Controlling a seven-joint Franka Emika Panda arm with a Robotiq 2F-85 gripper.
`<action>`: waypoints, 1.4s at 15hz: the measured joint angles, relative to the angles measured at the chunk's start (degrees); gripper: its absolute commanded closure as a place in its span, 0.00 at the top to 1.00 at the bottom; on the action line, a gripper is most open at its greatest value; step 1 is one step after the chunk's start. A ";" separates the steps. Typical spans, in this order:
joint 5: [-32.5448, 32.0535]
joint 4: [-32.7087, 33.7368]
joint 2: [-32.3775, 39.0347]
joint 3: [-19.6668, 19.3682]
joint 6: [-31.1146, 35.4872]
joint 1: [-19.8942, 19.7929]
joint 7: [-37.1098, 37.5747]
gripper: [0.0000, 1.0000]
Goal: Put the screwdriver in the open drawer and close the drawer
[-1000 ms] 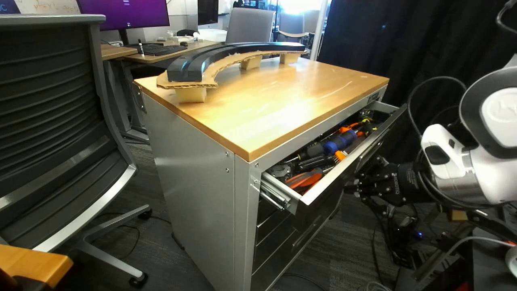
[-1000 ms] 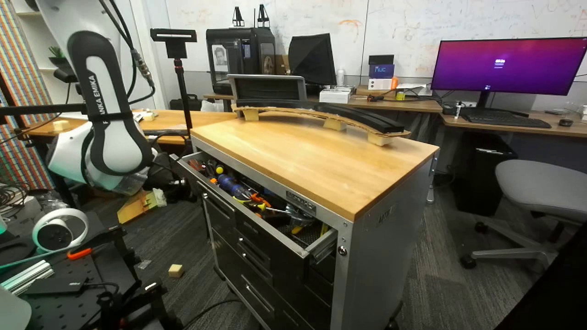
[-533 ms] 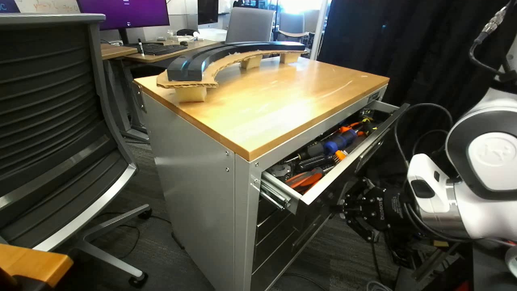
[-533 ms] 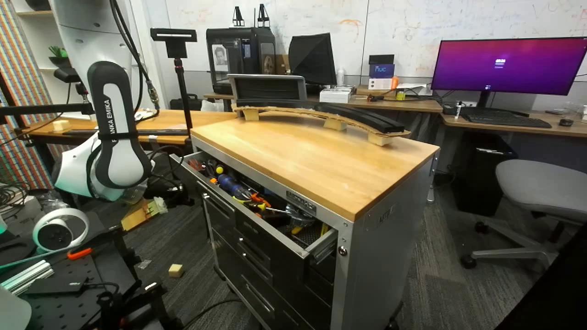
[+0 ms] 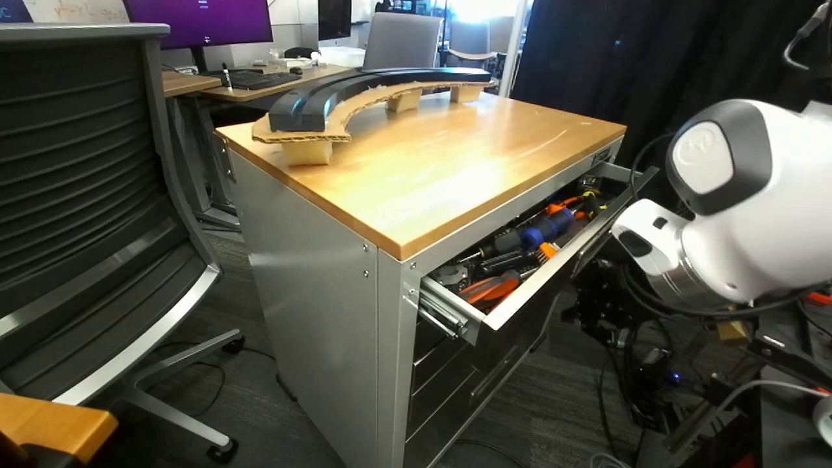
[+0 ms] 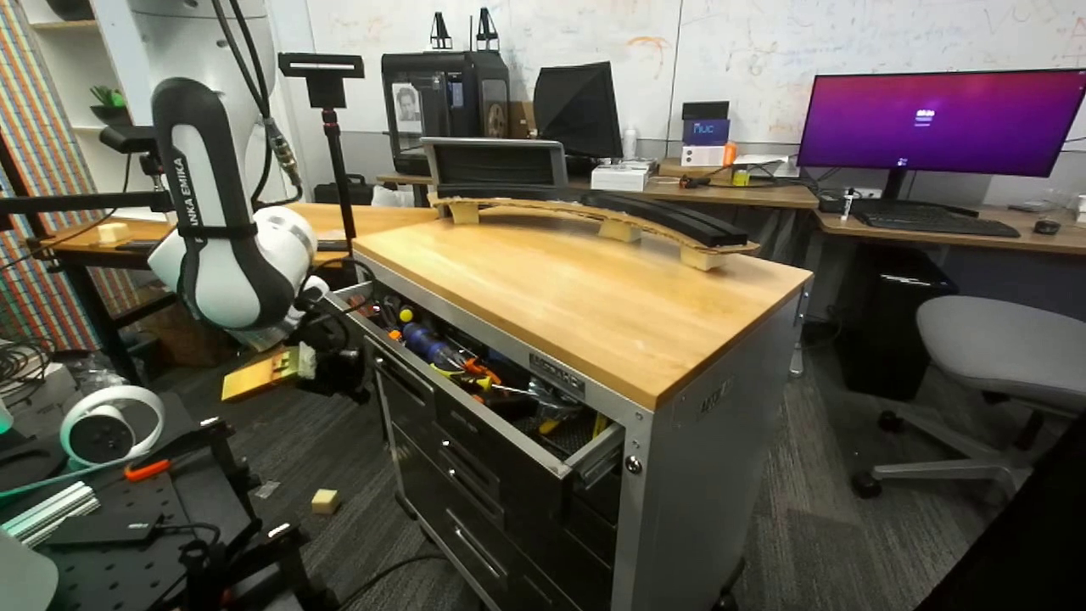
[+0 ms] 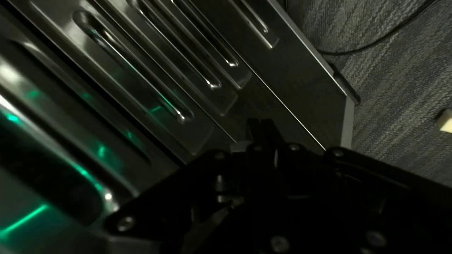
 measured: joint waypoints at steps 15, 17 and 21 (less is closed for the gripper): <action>34.81 6.13 -2.33 0.76 8.05 -2.82 -19.01 0.05; 34.73 7.62 -1.61 1.48 7.97 -1.81 -18.34 0.05; 37.06 10.56 0.18 3.73 7.14 0.86 -18.45 0.06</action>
